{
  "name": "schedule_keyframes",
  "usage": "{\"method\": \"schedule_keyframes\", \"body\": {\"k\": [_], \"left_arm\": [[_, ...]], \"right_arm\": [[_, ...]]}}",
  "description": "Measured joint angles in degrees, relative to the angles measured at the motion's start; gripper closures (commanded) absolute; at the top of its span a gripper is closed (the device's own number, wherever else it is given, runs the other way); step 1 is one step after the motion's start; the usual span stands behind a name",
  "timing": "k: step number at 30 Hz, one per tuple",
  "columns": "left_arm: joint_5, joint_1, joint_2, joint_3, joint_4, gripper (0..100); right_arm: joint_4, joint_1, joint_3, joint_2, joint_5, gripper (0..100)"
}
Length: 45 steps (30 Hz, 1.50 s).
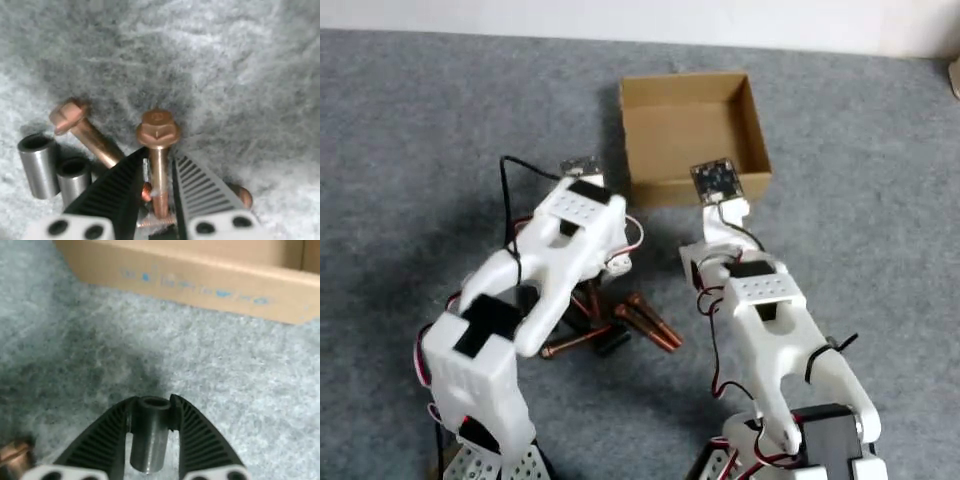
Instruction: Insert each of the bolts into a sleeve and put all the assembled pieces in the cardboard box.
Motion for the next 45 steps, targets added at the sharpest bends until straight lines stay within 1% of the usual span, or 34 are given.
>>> {"method": "schedule_keyframes", "body": {"k": [4, 7, 12, 17, 22, 25, 29, 33, 41, 45], "left_arm": [[-2.0, 0.0, -6.4, 7.5, -6.3, 100], [-3.5, 0.0, -11.3, 13.1, -10.8, 100], [-4.0, 0.0, -18.0, 20.9, -17.5, 100], [-8.2, 0.0, -22.7, 26.9, -24.2, 100], [-9.1, 0.0, -24.3, 31.0, -30.1, 100], [-9.1, -0.2, -24.6, 31.3, -30.9, 100], [-9.1, -0.4, -27.3, 33.0, -31.0, 100], [-11.8, -0.5, -32.4, 35.6, -31.4, 100], [-20.6, -0.5, -50.9, 44.7, -31.4, 100], [-22.4, -0.5, -63.9, 50.8, -31.4, 100]], "right_arm": [[-4.0, 0.0, 3.1, 0.0, 0.0, 99.3], [-5.1, 0.0, 3.8, 0.0, 0.0, 99.3], [-5.8, 0.0, 4.2, 0.0, 0.0, 99.3], [-6.9, 0.7, 4.2, 0.0, 0.0, 99.3], [-6.9, 1.9, 6.2, -1.3, 0.0, 99.3], [-7.3, 1.9, 9.2, -5.5, 0.0, 99.3], [-10.5, 1.4, 15.1, -11.6, 0.0, 99.3], [-13.2, -0.9, 20.0, -17.6, 0.0, 99.3], [-13.8, -3.0, 24.0, -25.1, 0.0, 99.3], [-13.8, -3.8, 27.4, -31.0, 0.0, 99.3]]}}
